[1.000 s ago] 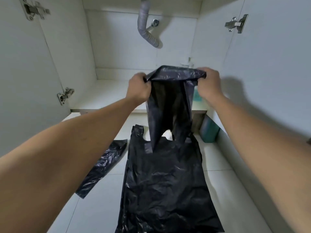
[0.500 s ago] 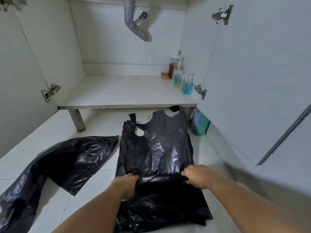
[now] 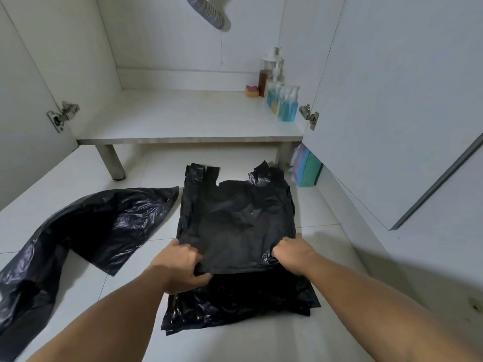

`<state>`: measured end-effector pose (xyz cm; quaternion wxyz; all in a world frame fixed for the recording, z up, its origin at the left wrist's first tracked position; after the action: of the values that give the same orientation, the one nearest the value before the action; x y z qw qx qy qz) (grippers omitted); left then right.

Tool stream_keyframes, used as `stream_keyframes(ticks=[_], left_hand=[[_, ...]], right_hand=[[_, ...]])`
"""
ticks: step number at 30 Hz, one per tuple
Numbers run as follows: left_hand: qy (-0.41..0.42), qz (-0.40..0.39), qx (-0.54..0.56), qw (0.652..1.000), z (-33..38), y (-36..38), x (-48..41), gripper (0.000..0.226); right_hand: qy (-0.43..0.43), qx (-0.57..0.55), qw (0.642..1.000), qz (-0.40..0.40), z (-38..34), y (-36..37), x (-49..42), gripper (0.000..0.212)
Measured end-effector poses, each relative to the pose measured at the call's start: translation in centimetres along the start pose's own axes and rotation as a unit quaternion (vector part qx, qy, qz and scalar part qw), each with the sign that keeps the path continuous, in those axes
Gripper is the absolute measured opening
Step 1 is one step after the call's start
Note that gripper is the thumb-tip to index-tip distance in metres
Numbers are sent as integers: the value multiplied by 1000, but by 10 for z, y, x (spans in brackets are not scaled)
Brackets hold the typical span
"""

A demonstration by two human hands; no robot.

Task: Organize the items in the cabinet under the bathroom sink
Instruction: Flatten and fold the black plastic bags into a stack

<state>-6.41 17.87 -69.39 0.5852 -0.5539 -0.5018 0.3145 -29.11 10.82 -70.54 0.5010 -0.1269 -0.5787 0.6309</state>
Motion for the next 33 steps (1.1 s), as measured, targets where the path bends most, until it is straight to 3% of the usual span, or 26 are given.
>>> stream_keyframes(ticks=[2, 3, 6, 8, 11, 12, 14, 17, 19, 21, 23, 27, 31, 33], left_hand=[[-19, -78, 37, 996, 0, 17, 2, 83], [-31, -104, 53, 993, 1, 23, 4, 90], [-91, -127, 117, 981, -4, 31, 5, 88], [-113, -99, 120, 981, -5, 24, 0, 78], [-77, -69, 101, 990, 1, 22, -16, 61], [-56, -83, 114, 988, 6, 28, -20, 68], [-39, -124, 156, 979, 12, 42, -23, 92], [-43, -154, 159, 974, 19, 56, -24, 115], [-48, -158, 155, 974, 20, 60, -25, 119], [-53, -164, 151, 974, 19, 63, -25, 123], [-59, -163, 152, 973, 17, 65, -26, 128], [-68, -148, 150, 975, 16, 66, -28, 129], [-79, -146, 166, 972, 18, 68, -33, 130], [-87, -141, 180, 970, 19, 67, -35, 128]], right_hand=[[-19, -55, 998, -34, -8, 5, 0, 27], [-13, -96, 993, -69, -8, 8, 0, 45], [16, -170, 970, -171, -6, 12, 2, 103], [55, -228, 960, -151, 0, 5, -5, 118], [103, -222, 970, 11, 14, -22, -16, 88], [105, -217, 969, 57, 16, -27, -18, 70], [92, -242, 965, 37, 11, -16, -23, 49], [75, -234, 967, -72, -7, 20, -26, 83], [70, -209, 972, -84, -11, 35, -27, 103], [64, -214, 971, -84, -9, 44, -30, 104], [68, -218, 971, -70, -1, 43, -30, 92], [68, -205, 975, 51, 7, 21, -30, 66], [26, -207, 976, -56, -12, 39, -31, 98], [30, -200, 977, -67, -13, 44, -35, 106]])
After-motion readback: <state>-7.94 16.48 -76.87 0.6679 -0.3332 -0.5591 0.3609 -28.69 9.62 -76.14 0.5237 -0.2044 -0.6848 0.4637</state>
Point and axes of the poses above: each hand's wrist, its own x-axis away from the middle knuckle, its own y-axis out of the palm, z = x × y, the point moved 8 cm from there along -x, towards the middle knuckle, and after that the axes turned 2 degrees about y, right-handed, at the moved point
